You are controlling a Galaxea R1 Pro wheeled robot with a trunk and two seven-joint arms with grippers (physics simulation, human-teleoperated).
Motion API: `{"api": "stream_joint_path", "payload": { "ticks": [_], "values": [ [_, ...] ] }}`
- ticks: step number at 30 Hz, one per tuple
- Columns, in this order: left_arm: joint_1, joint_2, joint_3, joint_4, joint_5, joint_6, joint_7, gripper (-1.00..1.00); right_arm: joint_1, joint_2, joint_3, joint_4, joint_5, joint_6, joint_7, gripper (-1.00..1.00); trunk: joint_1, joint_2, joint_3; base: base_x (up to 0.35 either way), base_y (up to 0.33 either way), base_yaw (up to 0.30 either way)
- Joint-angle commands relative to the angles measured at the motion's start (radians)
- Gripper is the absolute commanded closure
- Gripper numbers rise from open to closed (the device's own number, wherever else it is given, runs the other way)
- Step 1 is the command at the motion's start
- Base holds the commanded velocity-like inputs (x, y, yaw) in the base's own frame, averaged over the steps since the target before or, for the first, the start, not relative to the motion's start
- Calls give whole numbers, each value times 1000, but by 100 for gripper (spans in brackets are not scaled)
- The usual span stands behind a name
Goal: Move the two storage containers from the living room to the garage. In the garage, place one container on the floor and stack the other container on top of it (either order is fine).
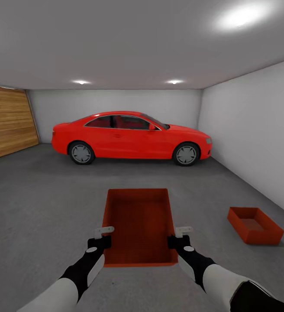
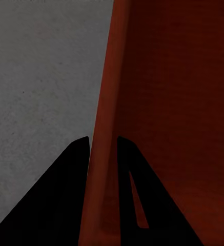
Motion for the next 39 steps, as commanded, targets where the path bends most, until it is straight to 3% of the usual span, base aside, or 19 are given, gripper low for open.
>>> {"api": "stream_joint_path", "payload": {
  "ticks": [1, 39],
  "values": [
    [0, -2, 8, -4, -13, -11, 12, 100, 0, 4, -23, 6, -24, -8, -5, 100, 1, -1, 0, 320, 0, 0],
    [0, -2, 7, 0, -13, -11, 12, 100, 0, 3, -23, 6, -24, -8, -4, 100, 1, -1, 0, 320, 0, 0]
  ]
}}
